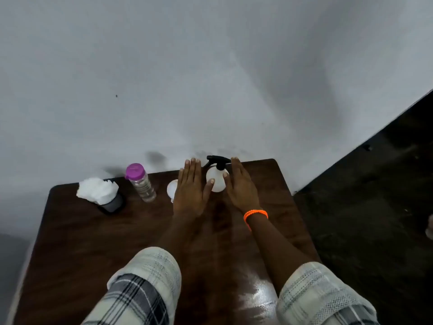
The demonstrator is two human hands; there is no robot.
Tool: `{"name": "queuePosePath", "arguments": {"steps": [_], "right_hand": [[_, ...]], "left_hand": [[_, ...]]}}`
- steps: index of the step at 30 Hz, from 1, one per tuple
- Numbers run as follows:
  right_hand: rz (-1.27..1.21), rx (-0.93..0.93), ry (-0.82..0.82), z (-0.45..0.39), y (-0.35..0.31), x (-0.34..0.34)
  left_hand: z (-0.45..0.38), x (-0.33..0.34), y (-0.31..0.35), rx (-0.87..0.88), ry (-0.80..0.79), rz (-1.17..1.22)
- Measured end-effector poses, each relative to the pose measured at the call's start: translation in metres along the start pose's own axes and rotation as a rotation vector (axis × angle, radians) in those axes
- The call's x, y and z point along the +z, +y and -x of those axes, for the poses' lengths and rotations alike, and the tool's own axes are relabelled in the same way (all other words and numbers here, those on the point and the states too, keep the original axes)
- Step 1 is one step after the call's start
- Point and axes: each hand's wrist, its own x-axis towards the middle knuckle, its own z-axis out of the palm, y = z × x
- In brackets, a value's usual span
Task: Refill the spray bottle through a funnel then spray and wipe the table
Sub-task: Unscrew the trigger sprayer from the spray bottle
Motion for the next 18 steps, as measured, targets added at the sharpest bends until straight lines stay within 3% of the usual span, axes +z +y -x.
{"name": "queuePosePath", "arguments": {"steps": [12, 18], "right_hand": [[-0.262, 0.005, 0.011, -0.050, 0.008, 0.028], [-0.288, 0.109, 0.002, -0.040, 0.000, 0.008]], "left_hand": [[-0.018, 0.064, -0.014, -0.131, -0.116, 0.038], [0.007, 0.056, 0.003, -0.328, -0.254, 0.303]]}}
